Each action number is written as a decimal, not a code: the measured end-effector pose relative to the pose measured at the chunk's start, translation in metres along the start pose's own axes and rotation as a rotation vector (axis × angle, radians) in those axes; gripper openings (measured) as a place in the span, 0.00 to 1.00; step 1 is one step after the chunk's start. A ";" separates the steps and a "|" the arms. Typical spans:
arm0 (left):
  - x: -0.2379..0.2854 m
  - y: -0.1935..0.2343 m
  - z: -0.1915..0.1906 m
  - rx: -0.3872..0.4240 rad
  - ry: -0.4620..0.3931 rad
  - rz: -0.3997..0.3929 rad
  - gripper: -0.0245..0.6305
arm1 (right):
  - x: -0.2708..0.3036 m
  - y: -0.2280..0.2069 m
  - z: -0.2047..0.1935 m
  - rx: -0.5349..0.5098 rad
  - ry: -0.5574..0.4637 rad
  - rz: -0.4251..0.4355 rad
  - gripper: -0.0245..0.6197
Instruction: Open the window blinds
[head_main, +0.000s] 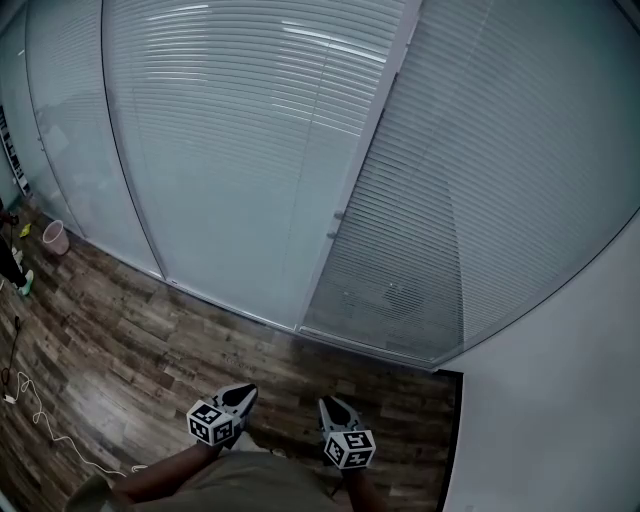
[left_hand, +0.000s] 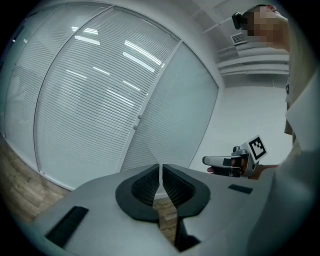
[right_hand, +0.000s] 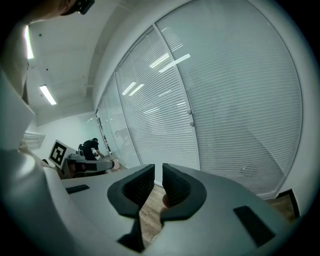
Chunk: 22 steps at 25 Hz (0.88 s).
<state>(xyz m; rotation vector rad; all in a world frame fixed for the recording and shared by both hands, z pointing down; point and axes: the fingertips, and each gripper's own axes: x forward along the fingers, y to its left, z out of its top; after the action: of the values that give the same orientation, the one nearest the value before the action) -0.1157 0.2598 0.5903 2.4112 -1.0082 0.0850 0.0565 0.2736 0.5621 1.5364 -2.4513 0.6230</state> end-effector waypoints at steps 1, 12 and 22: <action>0.002 0.010 0.001 -0.012 -0.007 0.001 0.09 | 0.007 0.002 -0.001 0.008 -0.008 -0.009 0.12; 0.019 0.080 0.068 0.045 -0.065 -0.065 0.06 | 0.064 0.024 0.039 -0.013 -0.053 -0.121 0.12; 0.001 0.167 0.105 -0.027 -0.100 -0.116 0.06 | 0.132 0.057 0.050 0.073 -0.109 -0.162 0.12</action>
<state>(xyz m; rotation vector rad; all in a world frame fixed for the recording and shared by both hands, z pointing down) -0.2429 0.1108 0.5735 2.4642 -0.9040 -0.0912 -0.0504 0.1659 0.5511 1.8215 -2.3719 0.6211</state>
